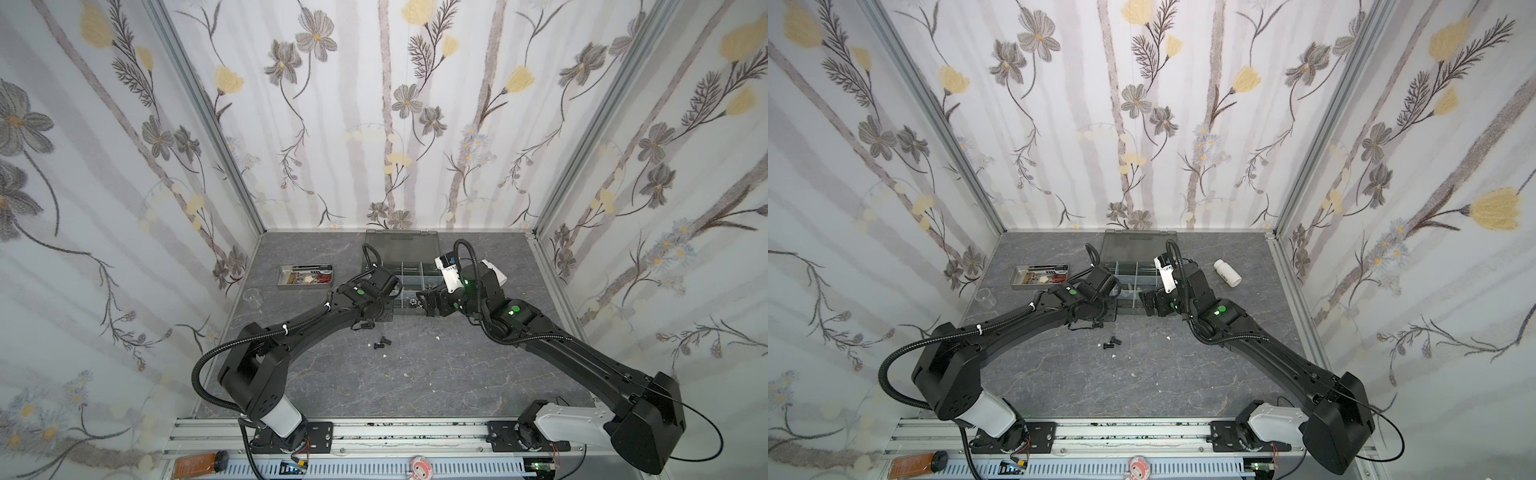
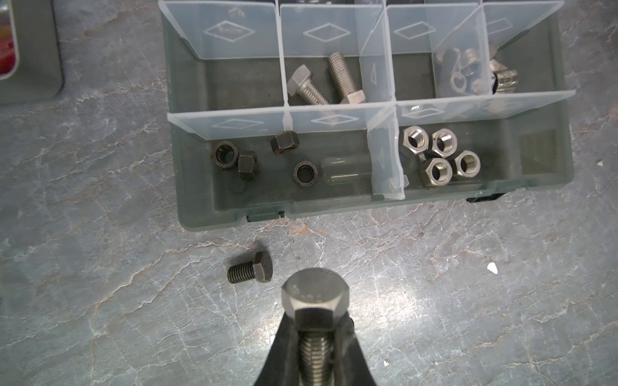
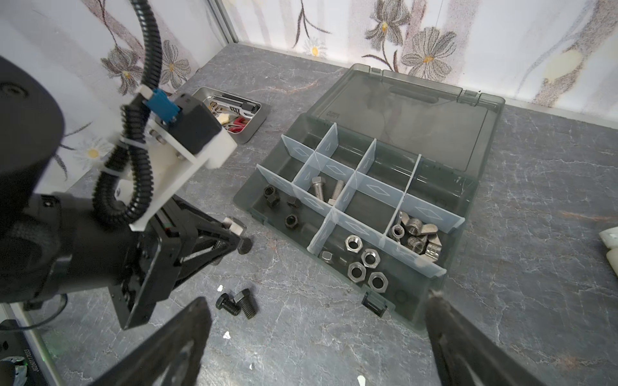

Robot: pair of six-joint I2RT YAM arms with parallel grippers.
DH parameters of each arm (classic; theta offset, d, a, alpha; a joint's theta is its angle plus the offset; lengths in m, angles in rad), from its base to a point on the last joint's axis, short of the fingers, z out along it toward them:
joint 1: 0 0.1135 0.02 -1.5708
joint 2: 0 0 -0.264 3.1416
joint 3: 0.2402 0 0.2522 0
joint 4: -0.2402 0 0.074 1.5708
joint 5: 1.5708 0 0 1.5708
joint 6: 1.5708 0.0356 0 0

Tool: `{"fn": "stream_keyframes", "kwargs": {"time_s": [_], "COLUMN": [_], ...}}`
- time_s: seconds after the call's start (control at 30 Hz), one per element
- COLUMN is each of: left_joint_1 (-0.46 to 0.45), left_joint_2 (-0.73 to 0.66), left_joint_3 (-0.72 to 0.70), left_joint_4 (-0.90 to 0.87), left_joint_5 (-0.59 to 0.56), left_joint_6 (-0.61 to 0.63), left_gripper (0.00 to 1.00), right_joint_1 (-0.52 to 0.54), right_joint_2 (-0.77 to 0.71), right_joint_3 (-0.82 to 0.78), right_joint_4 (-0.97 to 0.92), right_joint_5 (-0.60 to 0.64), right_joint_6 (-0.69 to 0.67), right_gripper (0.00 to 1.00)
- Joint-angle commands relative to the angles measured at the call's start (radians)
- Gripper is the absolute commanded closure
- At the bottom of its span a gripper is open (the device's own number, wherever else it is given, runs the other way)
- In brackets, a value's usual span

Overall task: Sort the screws and nuts into containers
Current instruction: Place the screw into the container.

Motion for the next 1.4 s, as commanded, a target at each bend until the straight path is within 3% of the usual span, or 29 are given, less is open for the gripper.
{"fn": "stream_keyframes", "kwargs": {"time_s": [0.0, 0.77, 1.37], "left_joint_1": [0.006, 0.104, 0.143], "left_joint_2": [0.010, 0.263, 0.478], "left_joint_3": [0.033, 0.337, 0.521], "left_joint_4": [-0.017, -0.052, -0.065], "left_joint_5": [-0.020, 0.034, 0.091], "left_joint_6": [0.010, 0.091, 0.091], "left_gripper": [0.90, 0.93, 0.96], "right_joint_1": [-0.001, -0.002, -0.001], "right_joint_2": [-0.015, -0.068, 0.020], "right_joint_3": [-0.028, -0.270, -0.301], "right_joint_4": [0.042, 0.267, 0.334], "right_joint_5": [0.001, 0.022, -0.008], "right_joint_6": [0.026, 0.121, 0.122], "right_gripper": [0.00, 0.00, 0.00]}}
